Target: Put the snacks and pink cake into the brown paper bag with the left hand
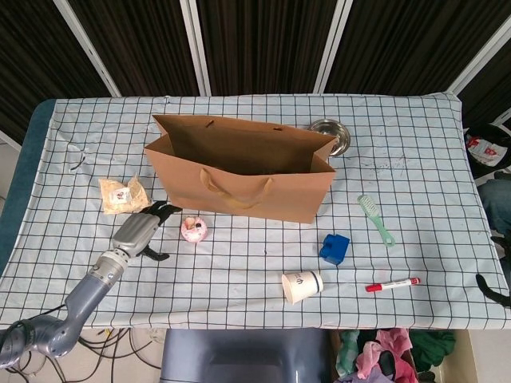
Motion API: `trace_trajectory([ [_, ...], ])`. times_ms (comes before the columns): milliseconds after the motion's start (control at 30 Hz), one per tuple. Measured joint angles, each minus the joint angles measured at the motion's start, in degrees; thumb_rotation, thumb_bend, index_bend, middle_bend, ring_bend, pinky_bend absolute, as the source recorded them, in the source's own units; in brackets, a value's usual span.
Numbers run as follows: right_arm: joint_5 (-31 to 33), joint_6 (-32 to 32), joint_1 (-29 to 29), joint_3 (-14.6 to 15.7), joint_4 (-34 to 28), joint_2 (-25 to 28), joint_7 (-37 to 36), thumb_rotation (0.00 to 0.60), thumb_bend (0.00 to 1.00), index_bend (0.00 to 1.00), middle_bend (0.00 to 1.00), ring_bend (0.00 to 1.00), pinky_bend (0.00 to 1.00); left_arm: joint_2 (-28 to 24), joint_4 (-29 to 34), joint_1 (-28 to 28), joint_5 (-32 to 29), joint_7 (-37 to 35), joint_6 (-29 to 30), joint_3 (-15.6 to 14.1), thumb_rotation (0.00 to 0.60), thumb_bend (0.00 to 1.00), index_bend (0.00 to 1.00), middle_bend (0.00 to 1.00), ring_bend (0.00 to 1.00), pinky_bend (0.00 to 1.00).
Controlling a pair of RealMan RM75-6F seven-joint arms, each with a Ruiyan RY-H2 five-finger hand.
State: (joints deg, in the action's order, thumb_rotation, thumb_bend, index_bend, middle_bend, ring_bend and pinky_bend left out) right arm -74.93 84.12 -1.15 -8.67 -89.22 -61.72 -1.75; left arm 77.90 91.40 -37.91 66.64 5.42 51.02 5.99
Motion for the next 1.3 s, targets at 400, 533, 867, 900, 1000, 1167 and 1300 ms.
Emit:
trace_trajectory([
  [400, 0.24, 0.07, 0.15, -0.24, 0.23, 0.25, -0.93, 0.600, 0.21, 0.21, 0.11, 0.25, 0.33, 5.39, -3.30, -3.55, -4.00, 4.01, -2.35, 1.84, 0.600, 0.03, 0.15, 0.18, 0.08, 0.20],
  [533, 0.29, 0.05, 0.18, -0.28, 0.29, 0.32, -1.22, 0.600, 0.21, 0.21, 0.11, 0.25, 0.33, 6.57, -4.05, -4.37, -4.99, 4.80, -2.92, 2.17, 0.600, 0.03, 0.16, 0.20, 0.09, 0.21],
  [867, 0.43, -0.02, 0.25, -0.38, 0.44, 0.49, -1.66, 0.600, 0.21, 0.21, 0.11, 0.25, 0.33, 8.88, -6.25, -5.95, -7.55, 8.41, -3.85, 1.71, 0.600, 0.07, 0.18, 0.21, 0.11, 0.22],
  [900, 0.44, -0.02, 0.26, -0.38, 0.44, 0.50, -1.67, 0.600, 0.21, 0.21, 0.11, 0.25, 0.33, 9.05, -6.44, -6.09, -7.67, 8.81, -3.85, 1.67, 0.600, 0.08, 0.18, 0.22, 0.12, 0.23],
  [1000, 0.54, 0.07, 0.32, -0.47, 0.44, 0.57, -1.81, 0.600, 0.21, 0.21, 0.11, 0.25, 0.33, 9.81, -7.18, -6.58, -8.26, 10.09, -3.75, 1.59, 0.600, 0.13, 0.18, 0.24, 0.14, 0.26],
  [1167, 0.58, 0.29, 0.49, -0.56, 0.34, 0.79, -2.17, 0.600, 0.21, 0.21, 0.11, 0.25, 0.33, 10.47, -8.07, -6.97, -8.92, 11.79, -3.23, 1.40, 0.600, 0.14, 0.19, 0.26, 0.17, 0.29],
  [1300, 0.60, 0.17, 0.48, -0.57, 0.34, 0.82, -2.32, 0.600, 0.21, 0.21, 0.11, 0.25, 0.33, 11.03, -8.69, -7.16, -9.85, 13.83, -2.38, 1.11, 0.600, 0.14, 0.21, 0.30, 0.21, 0.33],
])
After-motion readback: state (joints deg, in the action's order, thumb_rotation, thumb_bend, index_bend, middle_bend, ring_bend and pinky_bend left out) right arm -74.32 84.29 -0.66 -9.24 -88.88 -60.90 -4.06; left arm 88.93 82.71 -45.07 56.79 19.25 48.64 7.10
